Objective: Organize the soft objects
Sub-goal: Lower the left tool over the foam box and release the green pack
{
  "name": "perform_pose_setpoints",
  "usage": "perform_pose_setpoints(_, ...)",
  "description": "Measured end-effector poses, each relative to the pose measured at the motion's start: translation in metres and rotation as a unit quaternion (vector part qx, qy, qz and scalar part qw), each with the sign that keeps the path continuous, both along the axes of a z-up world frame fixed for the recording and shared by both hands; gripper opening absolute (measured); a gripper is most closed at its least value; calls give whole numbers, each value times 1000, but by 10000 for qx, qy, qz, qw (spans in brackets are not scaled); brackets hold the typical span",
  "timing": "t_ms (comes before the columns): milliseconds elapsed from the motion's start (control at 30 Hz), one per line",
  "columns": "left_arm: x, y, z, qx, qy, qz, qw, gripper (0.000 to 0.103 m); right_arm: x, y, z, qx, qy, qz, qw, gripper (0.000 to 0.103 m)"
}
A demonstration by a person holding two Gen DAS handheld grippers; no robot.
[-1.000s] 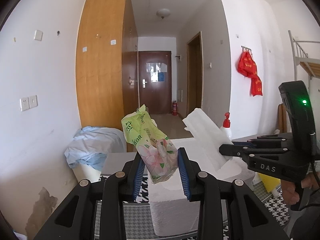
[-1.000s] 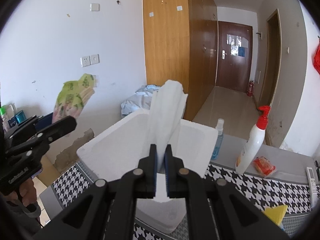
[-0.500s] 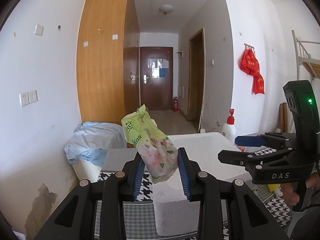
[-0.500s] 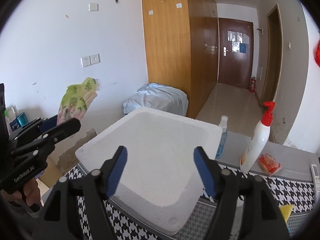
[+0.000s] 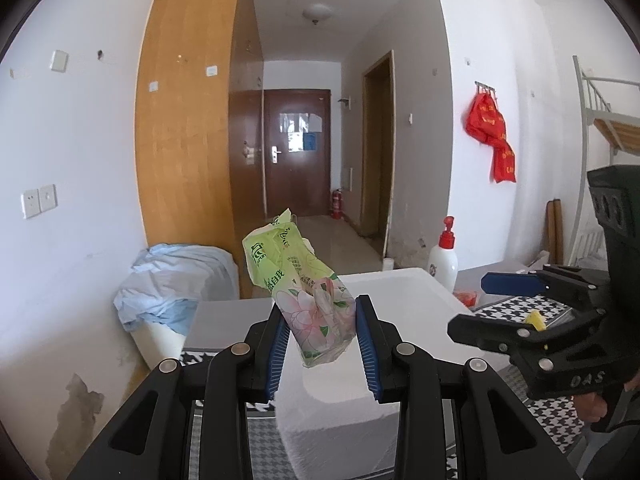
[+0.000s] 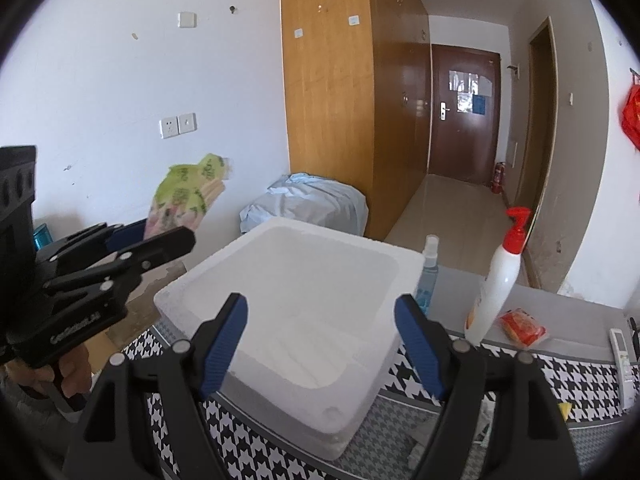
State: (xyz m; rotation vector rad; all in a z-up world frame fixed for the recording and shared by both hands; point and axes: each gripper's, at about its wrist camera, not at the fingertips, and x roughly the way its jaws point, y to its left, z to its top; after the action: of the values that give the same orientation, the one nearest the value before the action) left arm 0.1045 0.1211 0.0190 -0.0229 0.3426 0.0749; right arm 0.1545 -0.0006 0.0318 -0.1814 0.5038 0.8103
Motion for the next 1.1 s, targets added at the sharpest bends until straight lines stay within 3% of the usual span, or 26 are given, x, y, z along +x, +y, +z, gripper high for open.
perform_pose_setpoints(1000,48,-19,-6,-91,475,-382,9981,36,0,-46,-4,100,-42,-483,9988,80)
perform_pose_setpoints(1067,51,-20,-6,-91,514,-369,9980,39,0,-48,-4,94,-47,-509,9986,80)
perform_pose_setpoints(1100,51,-21,-6,-78,526,-360,9979,47,1,-49,-4,97,-45,-524,9986,80)
